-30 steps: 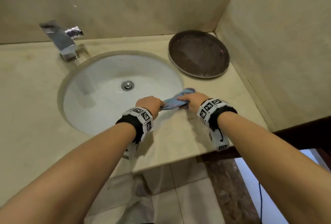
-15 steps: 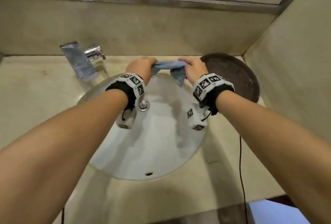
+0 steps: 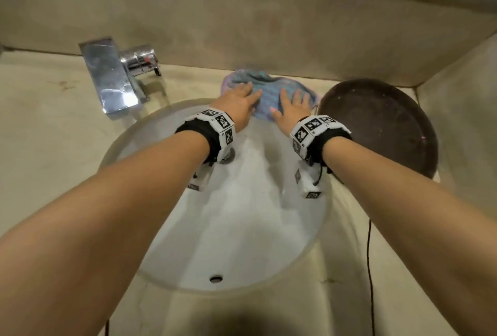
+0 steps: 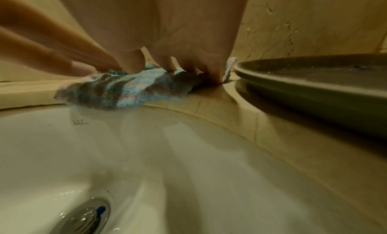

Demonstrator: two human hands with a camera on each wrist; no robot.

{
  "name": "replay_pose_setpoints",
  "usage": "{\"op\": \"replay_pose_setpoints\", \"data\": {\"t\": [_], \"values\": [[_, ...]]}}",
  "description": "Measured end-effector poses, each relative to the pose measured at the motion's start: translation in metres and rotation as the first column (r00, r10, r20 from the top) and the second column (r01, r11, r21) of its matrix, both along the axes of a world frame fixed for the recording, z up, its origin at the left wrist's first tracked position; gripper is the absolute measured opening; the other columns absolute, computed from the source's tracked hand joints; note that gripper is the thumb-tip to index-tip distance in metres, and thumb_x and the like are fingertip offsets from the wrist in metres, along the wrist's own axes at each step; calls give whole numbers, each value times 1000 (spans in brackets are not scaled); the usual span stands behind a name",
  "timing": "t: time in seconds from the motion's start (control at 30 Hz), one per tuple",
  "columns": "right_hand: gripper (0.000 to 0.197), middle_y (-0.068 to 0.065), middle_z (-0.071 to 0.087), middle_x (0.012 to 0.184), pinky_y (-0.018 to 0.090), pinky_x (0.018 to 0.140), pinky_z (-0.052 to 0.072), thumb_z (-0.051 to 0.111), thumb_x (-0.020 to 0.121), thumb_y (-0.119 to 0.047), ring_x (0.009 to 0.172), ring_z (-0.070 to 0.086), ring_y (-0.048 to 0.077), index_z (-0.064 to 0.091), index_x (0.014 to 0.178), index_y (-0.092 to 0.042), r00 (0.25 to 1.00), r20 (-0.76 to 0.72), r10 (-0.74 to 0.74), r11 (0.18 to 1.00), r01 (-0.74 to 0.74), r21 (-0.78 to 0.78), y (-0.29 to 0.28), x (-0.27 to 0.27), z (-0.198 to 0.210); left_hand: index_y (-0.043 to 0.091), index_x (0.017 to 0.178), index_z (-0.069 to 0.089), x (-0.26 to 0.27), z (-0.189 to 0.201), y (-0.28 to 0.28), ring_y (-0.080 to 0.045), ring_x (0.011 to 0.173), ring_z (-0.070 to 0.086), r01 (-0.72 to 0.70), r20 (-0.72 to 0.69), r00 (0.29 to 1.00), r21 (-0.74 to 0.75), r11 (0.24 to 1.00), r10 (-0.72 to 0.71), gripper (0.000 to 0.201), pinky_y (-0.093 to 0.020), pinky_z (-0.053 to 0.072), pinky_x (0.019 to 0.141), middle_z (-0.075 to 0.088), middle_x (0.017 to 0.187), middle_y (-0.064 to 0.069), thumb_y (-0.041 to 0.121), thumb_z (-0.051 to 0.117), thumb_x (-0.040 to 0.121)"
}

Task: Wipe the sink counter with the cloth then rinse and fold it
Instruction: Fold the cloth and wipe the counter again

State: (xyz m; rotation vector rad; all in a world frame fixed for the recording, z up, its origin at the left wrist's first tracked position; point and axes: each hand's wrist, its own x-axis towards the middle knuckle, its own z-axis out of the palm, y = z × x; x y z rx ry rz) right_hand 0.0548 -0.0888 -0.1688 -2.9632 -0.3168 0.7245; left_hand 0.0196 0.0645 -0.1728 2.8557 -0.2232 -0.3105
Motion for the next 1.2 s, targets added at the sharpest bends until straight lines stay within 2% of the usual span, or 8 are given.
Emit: {"op": "replay_pose_setpoints", "data": {"t": [0.07,0.13,0.27,0.43,0.6,0.87,1.1,1.2], "values": [[62,18,-8,158,47,117,-2,28,100,-39,145,-8,40,0,151,-19,1000,1,-4,1000,4,-12,4,1,-5,6,149,12,9,-5,-9,-34,145,14,-58,-133,989,98,993,71,58,-41,15,119,10,156,-20,23,36,99],[61,16,-11,158,50,117,-2,27,101,-36,145,-11,39,-3,151,-20,1000,9,28,999,-28,-39,6,6,-7,2,149,5,15,-11,-11,-31,146,7,-136,-163,974,122,983,155,61,-38,11,120,4,157,-19,19,35,99],[59,15,-11,158,51,116,-2,27,101,-33,145,-11,39,-3,151,-22,993,-15,118,992,-119,-52,20,13,-3,1,148,9,13,-15,5,-30,145,11,-236,-118,961,106,966,248,60,-39,14,120,8,157,-18,14,37,97],[61,16,-11,158,52,116,-2,28,101,-33,145,-10,40,-4,151,-22,961,-27,274,961,-274,-28,75,9,0,2,148,9,-7,-9,52,-28,146,9,-364,-85,920,179,914,383,60,-41,9,120,8,157,-16,16,37,97],[61,15,-13,158,51,117,-1,30,101,-31,145,-9,40,-5,151,-23,917,-39,396,917,-398,-31,119,2,0,3,149,3,-32,-8,83,-29,147,5,-470,-77,863,237,850,499,61,-47,9,119,1,158,-14,16,32,98],[65,17,-11,158,49,119,0,32,99,-32,145,-7,41,-7,151,-24,903,-34,428,901,-430,-59,105,10,-4,6,149,7,-26,-2,76,-27,147,4,-511,-114,841,154,846,529,62,-52,12,117,4,159,-9,35,31,99],[61,15,-8,158,55,114,-5,26,100,-38,146,-2,35,-4,151,-26,952,-34,304,939,-305,-160,50,26,2,8,149,12,-2,-5,32,-26,146,12,-381,-84,915,150,912,396,63,-49,14,117,13,158,-8,36,34,97],[59,13,-5,159,51,115,-2,24,99,-41,148,1,29,-2,151,-28,968,-32,248,943,-249,-221,18,40,0,9,148,13,11,-6,1,-26,145,14,-323,-88,937,142,936,337,63,-50,17,117,16,157,-8,36,36,97]]}}
